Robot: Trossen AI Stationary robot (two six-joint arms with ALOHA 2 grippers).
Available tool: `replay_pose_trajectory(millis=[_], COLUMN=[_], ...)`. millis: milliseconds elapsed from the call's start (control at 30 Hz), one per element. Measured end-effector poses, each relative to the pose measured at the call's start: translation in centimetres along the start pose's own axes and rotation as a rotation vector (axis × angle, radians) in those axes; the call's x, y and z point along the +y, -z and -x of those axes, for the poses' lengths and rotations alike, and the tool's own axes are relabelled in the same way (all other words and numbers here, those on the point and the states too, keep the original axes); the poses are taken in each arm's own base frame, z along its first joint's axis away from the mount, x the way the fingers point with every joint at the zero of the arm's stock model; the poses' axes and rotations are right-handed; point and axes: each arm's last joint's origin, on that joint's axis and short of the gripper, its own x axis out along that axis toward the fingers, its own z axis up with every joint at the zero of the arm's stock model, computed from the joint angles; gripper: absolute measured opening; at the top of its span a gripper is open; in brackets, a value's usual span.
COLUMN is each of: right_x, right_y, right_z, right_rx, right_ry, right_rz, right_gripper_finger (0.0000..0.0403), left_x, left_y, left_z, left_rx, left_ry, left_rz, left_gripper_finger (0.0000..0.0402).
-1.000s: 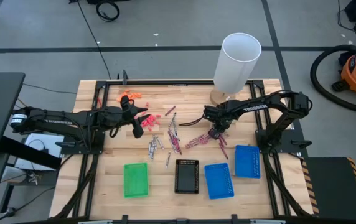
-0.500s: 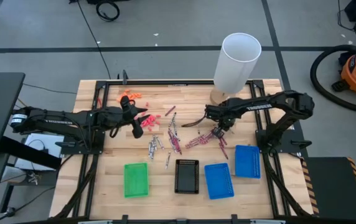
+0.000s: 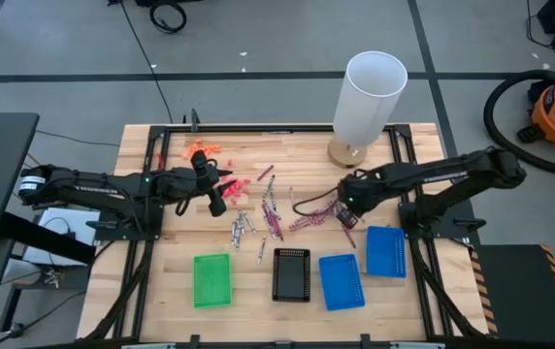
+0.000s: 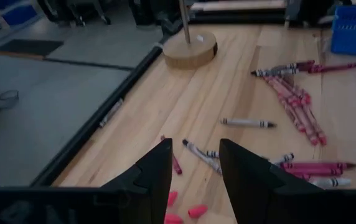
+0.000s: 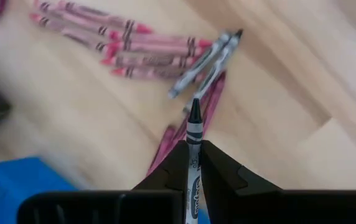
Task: Sort crayons
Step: Put the black crayon into the right blue bin
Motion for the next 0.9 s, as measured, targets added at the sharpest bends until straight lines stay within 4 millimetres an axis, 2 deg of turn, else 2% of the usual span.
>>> replay_pose_trajectory(millis=[233, 467, 667, 900], right_x=[0.8, 1.6, 1.7, 1.0], right_y=[3.4, 6.4, 9.3, 11.6], right_z=[1.6, 1.4, 0.3, -2.8], right_rx=[0.093, 0.153, 0.21, 0.23], right_ry=[-0.023, 0.022, 0.06, 0.055], right_rz=[-0.093, -0.169, -0.253, -0.352], right_gripper_finger=[0.0038, 0.0039, 0.0039, 0.0039], left_x=[0.0, 0.1, 0.1, 0.5], left_y=[-0.9, -1.5, -2.2, -2.7], left_z=[0.1, 0.1, 0.3, 0.2], left_rx=[-0.082, -0.147, -0.212, -0.255], left_ry=[-0.005, -0.014, -0.029, -0.058], left_rz=[-0.046, -0.104, -0.152, -0.168], left_gripper_finger=[0.0144, 0.0144, 0.0144, 0.0144])
